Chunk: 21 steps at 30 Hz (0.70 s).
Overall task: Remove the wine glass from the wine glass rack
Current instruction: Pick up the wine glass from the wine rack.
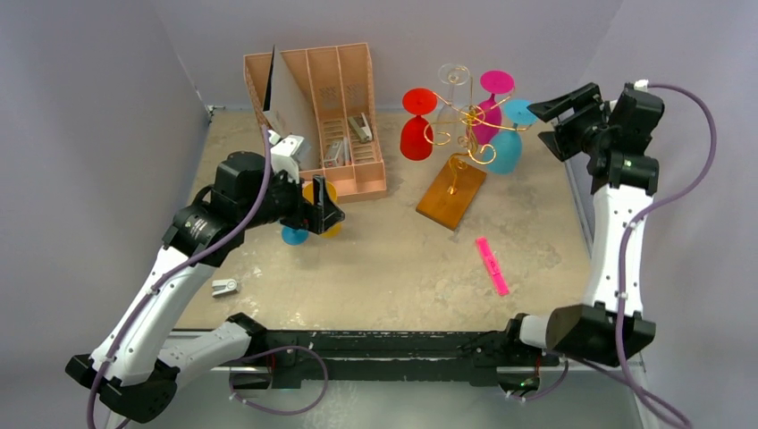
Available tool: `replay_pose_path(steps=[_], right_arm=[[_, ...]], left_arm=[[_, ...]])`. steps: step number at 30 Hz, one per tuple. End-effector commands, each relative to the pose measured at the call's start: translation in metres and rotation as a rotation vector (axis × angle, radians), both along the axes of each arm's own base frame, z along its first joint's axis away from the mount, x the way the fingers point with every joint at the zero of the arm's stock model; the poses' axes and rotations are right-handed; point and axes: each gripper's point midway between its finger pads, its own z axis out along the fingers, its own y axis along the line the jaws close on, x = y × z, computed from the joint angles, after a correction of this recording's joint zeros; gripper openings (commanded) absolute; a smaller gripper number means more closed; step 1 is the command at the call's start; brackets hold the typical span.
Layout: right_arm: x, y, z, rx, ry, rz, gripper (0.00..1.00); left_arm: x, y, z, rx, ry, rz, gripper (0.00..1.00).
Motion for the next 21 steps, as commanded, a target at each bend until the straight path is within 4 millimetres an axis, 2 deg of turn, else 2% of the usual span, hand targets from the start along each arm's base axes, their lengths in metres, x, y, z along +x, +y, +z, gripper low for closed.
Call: replay_pose_path(steps=[1,7,9,12,16,20,21], right_arm=[[0.027,0.001,0.016,0.015,-0.056,0.078,0.72],[0.045,-0.007,0.003,-0.005,-0.040,0.102,0.64],[0.048,-0.008,0.002,-0.017,-0.050,0.121,0.59],[0.049,-0.007,0.000,-0.007,-0.055,0.156,0.54],[0.048,-0.002,-0.002,0.010,-0.062,0.198,0.45],[0.047,-0.002,-0.011,0.022,-0.032,0.209,0.43],[0.046,-0.002,-0.013,0.024,-0.024,0.213,0.39]], left_arm=[[-0.001,0.007,0.015,-0.026,-0.032,0.043,0.88],[0.000,0.010,0.018,-0.043,-0.036,0.084,0.88],[0.003,0.009,0.026,-0.070,-0.058,0.096,0.88],[0.006,0.008,0.034,-0.095,-0.077,0.106,0.88],[0.008,0.006,0.033,-0.102,-0.068,0.113,0.88],[0.012,0.008,0.040,-0.126,-0.099,0.135,0.88],[0.012,0.007,0.042,-0.132,-0.107,0.136,0.88]])
